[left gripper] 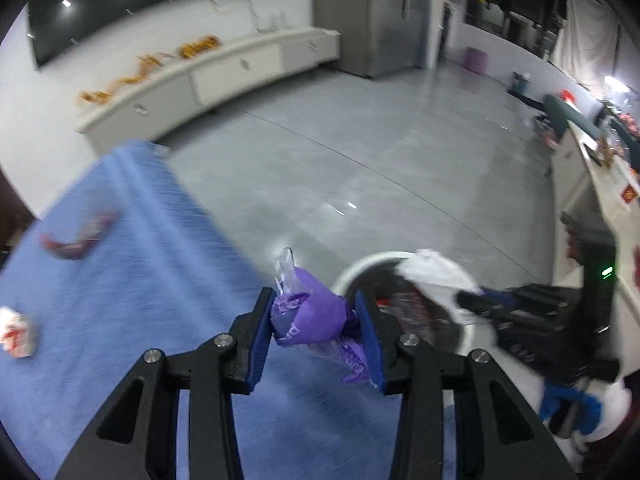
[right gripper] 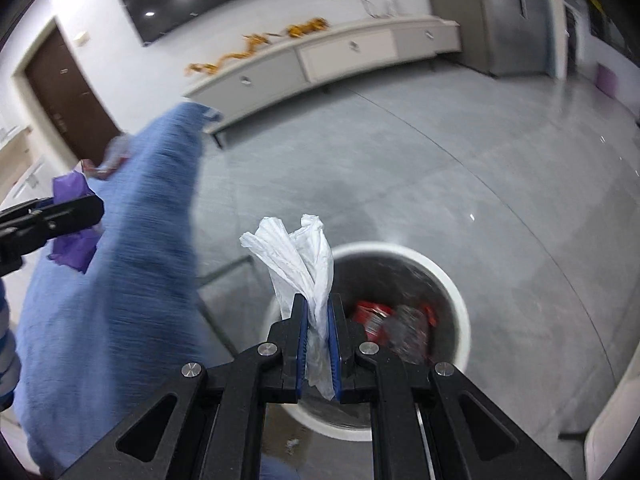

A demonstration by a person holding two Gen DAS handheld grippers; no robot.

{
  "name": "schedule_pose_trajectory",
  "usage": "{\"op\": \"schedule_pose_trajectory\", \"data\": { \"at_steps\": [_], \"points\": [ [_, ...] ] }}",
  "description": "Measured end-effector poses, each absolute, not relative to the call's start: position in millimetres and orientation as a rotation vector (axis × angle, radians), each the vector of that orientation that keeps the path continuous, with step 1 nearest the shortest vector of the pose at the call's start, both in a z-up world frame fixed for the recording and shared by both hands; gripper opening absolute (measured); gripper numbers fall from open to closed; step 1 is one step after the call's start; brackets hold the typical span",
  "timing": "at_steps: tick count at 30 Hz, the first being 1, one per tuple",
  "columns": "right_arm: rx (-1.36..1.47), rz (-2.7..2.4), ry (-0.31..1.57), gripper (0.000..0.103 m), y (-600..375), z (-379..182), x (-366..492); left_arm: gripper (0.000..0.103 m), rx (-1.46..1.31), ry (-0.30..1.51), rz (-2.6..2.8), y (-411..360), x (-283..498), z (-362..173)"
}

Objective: Collect trash
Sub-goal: 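Carry the purple bag and white bag over to the trash bin, then open both grippers over the bin to drop both bags, then grasp the red-and-white paper bag with the left gripper while the right grasps the red wrapper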

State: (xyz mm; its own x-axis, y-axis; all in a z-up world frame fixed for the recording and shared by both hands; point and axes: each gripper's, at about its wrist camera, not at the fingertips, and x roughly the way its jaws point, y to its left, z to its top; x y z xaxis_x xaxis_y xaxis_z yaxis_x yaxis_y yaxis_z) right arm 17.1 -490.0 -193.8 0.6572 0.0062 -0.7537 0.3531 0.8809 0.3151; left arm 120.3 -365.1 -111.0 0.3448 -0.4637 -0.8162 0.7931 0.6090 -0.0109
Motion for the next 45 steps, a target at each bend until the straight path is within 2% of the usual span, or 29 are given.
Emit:
{"op": "schedule_pose_trajectory", "data": {
  "at_steps": [5, 7, 9, 10, 11, 19, 26, 30, 32, 39, 45],
  "points": [
    [0.49, -0.252, 0.893, 0.012, -506.2, -223.4, 17.4, 0.041, 0.415, 0.994, -0.924, -406.2, 120.2, -136.1],
    [0.486, -0.263, 0.908, 0.012, -507.8, -229.0, 21.1, 0.045, 0.415, 1.022, -0.95, -415.1, 118.8, -142.1],
    [0.484, -0.282, 0.922, 0.023, -509.3, -233.1, 25.2, 0.052, 0.41, 1.041, -0.97, -419.7, 118.7, -145.3],
    [0.48, -0.291, 0.924, 0.034, -509.0, -233.9, 24.5, 0.056, 0.403, 1.046, -0.978, -421.7, 118.2, -145.3],
    [0.479, -0.297, 0.923, 0.04, -509.7, -234.1, 23.6, 0.057, 0.392, 1.047, -0.986, -420.9, 118.3, -144.5],
    [0.458, -0.319, 0.926, 0.04, -509.0, -225.3, 22.7, 0.058, 0.308, 1.023, -0.97, -391.1, 134.4, -130.8],
    [0.365, -0.226, 0.873, 0.042, -476.2, -179.7, 56.1, 0.058, 0.213, 0.92, -0.792, -309.3, 172.4, -103.7],
    [0.291, -0.137, 0.838, 0.045, -441.0, -148.7, 93.2, 0.067, 0.122, 0.887, -0.66, -245.7, 203.5, -92.4],
    [0.25, -0.087, 0.825, 0.046, -421.2, -135.2, 111.8, 0.068, 0.085, 0.869, -0.583, -209.9, 220.8, -88.7],
    [0.116, 0.119, 0.782, 0.05, -333.7, -98.5, 184.9, 0.068, -0.069, 0.868, -0.339, -81.2, 285.0, -88.4],
    [0.015, 0.229, 0.747, 0.051, -271.2, -88.7, 245.4, 0.068, -0.21, 0.91, -0.257, -12.8, 326.2, -98.4]
  ]
}}
